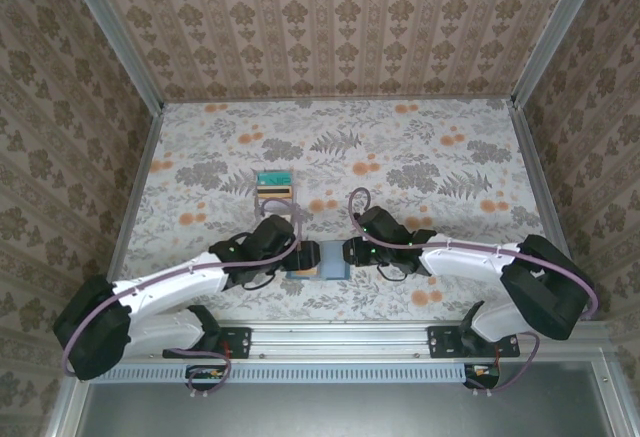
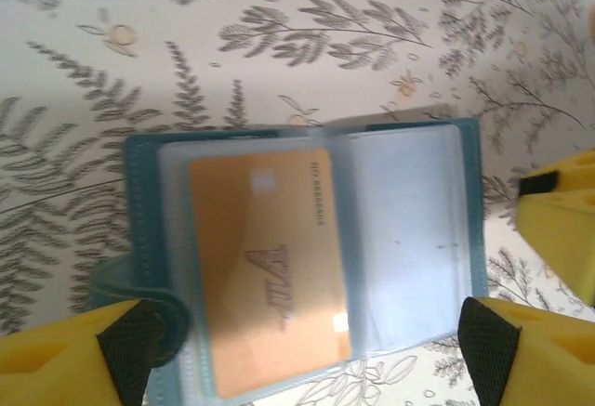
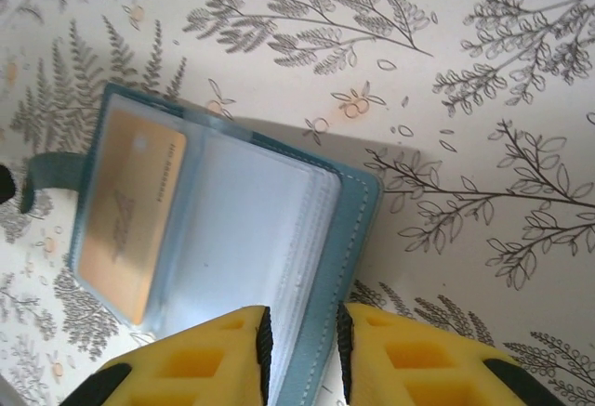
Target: Take the credit cards out of the card holder
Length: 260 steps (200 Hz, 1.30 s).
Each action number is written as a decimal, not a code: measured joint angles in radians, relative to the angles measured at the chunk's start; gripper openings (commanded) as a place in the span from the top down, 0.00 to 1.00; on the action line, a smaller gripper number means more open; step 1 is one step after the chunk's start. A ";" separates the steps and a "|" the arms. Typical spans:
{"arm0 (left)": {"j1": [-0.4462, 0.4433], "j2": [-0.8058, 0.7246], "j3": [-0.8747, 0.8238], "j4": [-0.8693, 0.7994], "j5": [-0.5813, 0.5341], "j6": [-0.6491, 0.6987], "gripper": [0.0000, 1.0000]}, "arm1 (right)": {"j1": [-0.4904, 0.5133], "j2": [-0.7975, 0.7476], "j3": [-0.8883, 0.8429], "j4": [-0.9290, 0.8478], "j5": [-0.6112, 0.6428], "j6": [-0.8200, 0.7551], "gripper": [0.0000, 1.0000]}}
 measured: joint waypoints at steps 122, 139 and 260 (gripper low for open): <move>0.101 0.032 -0.081 0.070 0.100 0.050 0.76 | 0.095 0.206 0.140 0.136 -0.072 0.185 0.82; 0.101 0.047 -0.081 0.069 0.100 0.050 0.77 | 0.098 0.238 0.144 0.138 -0.078 0.209 0.82; 0.090 0.086 -0.082 0.078 0.066 0.047 0.86 | 0.097 0.311 0.154 0.156 -0.093 0.258 0.81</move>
